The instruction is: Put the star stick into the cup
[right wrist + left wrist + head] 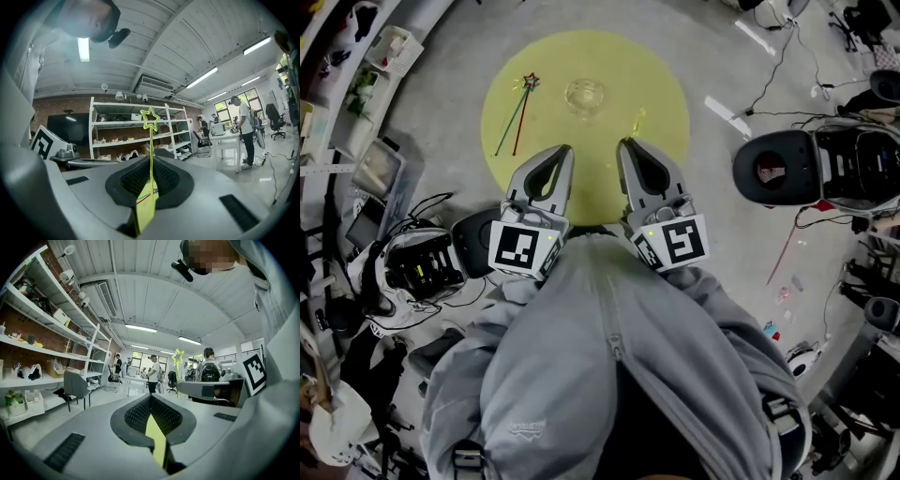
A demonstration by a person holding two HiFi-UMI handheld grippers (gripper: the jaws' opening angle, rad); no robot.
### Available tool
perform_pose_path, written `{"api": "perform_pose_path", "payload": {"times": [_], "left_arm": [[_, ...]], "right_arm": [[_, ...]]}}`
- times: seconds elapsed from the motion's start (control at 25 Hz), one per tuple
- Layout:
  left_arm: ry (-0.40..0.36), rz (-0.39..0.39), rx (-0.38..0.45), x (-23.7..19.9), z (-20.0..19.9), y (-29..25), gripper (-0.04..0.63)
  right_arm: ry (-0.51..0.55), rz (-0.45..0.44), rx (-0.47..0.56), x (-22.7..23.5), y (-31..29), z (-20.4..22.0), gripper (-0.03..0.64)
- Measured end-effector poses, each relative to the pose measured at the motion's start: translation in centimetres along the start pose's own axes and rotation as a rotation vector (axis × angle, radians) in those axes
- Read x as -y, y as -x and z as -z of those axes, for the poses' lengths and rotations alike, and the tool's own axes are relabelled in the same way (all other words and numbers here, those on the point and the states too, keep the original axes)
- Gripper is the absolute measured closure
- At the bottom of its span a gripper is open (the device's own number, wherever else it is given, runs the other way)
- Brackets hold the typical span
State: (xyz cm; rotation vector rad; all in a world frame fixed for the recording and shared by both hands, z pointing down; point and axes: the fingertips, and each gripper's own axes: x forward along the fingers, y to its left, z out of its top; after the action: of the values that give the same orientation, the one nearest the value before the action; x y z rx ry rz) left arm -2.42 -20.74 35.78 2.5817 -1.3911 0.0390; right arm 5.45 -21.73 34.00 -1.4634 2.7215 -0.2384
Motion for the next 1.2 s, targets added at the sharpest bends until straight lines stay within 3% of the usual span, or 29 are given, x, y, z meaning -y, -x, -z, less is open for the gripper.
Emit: {"api": "perform_pose_path", "payload": {"times": [0.44,1.0,1.2], "left_arm": [[-0.015,0.070,-0.035,-2.6,-0.5,-2.3,0.578],[-0.008,0.073,-0.092,-6.0,1.2,-5.0,0.578],[-0.003,0.072,-0.106,-7.9,1.1,-8.8,0.578]], "right_arm": [[0.017,0.039,-0.033,0.8,-3.6,0.3,0.577],[0.009,0.034,-0.022,2.1,-8.9,2.0,0.577],[-0.006,0.015,-0.033,4.9,-12.8,2.4,0.577]]}}
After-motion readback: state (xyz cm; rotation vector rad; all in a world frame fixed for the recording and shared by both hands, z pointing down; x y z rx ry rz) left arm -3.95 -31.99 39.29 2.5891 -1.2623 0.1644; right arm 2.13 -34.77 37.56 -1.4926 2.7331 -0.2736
